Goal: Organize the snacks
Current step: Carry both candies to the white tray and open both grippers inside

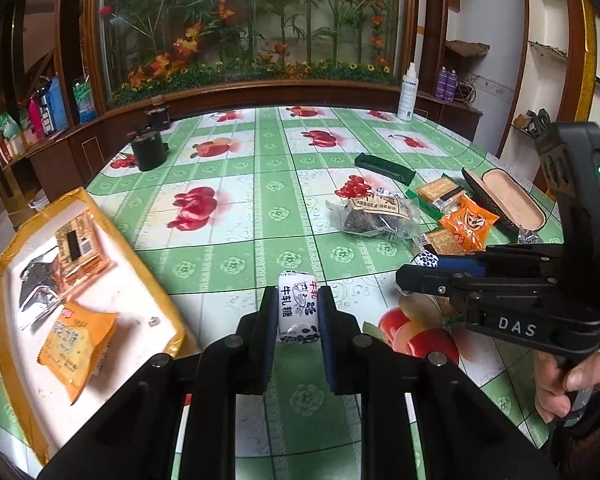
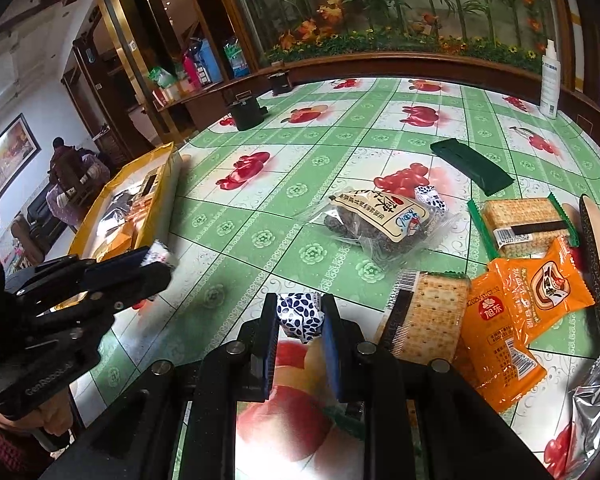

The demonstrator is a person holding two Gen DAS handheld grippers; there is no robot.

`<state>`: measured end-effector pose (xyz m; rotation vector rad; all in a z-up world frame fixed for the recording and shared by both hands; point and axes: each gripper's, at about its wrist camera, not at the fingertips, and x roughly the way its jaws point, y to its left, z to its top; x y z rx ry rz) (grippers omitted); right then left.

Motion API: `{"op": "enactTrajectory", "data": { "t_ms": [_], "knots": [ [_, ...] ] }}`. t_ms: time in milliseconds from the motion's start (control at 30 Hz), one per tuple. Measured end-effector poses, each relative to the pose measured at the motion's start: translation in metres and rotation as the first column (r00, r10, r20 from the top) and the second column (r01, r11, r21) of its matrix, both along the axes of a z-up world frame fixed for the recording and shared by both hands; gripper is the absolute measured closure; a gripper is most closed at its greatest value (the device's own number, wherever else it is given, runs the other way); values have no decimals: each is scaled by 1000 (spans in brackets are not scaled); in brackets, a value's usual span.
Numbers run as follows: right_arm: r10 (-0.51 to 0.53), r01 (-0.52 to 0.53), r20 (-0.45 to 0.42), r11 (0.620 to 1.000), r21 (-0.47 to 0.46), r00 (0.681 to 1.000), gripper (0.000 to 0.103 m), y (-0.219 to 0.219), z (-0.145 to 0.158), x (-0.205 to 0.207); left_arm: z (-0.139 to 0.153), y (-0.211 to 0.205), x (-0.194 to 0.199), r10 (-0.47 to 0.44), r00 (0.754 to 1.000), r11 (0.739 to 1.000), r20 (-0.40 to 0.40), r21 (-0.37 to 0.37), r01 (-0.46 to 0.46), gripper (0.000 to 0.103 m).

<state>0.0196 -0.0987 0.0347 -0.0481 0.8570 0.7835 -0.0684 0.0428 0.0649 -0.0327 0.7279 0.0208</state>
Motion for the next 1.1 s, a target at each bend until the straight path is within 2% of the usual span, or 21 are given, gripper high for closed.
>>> {"op": "enactTrajectory", "data": {
  "t_ms": [567,967,1100],
  "knots": [
    [66,-64,-24,993,99,998,80,23,11,-8,26,31,-35,73,994,997,79,2,-74,84],
    [174,-169,-21,973,160,984,80,75,27,-26,28,59,-50,134,987,991,85,-14,-133,84],
    [207,-202,-15,967,157,978,80,98,31,-32,31,84,-57,185,978,982,99,-43,-181,84]
  ]
}}
